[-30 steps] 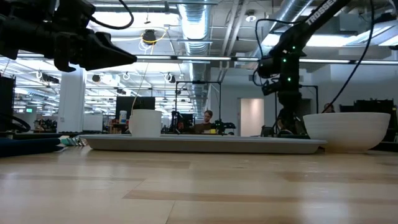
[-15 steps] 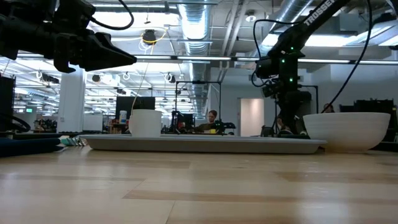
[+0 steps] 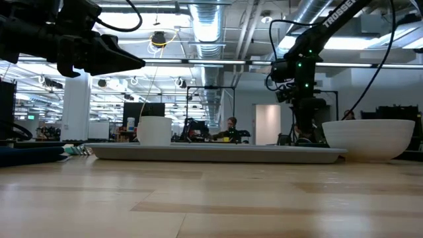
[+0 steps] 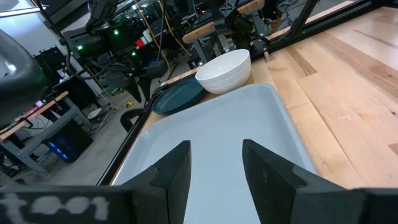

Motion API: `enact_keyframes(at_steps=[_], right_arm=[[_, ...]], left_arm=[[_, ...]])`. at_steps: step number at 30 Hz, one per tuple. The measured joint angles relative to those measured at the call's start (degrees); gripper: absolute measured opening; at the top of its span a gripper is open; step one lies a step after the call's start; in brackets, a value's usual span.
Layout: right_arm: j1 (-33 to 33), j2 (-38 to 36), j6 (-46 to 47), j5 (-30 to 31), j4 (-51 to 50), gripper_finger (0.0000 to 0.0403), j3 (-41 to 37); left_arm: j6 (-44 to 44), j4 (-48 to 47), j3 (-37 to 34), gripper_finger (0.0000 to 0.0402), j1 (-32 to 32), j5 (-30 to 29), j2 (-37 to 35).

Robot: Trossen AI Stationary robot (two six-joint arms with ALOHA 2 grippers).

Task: Set up tray
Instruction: Put the black plate on the gray tray to the bottom right of the white mug

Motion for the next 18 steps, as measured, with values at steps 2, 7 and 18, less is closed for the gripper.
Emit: enact_keyframes(at_steps=[2, 7, 18], right_arm=[[0.0, 0.0, 0.0, -0.5, 0.0, 0.0113, 0.0], [0.4, 0.0, 4.1, -1.3, 0.1, 0.0113, 0.0], [0.3, 0.1, 3.8, -1.4, -2.5, 0.0113, 0.0]], left_arm=[[0.0, 0.0, 0.0, 0.0135, 0.0, 0.0, 0.0], [0.0, 0.0, 0.0, 0.0135, 0.0, 0.0, 0.0], [0.0, 0.0, 0.0, 0.0135, 0.0, 0.0, 0.0]])
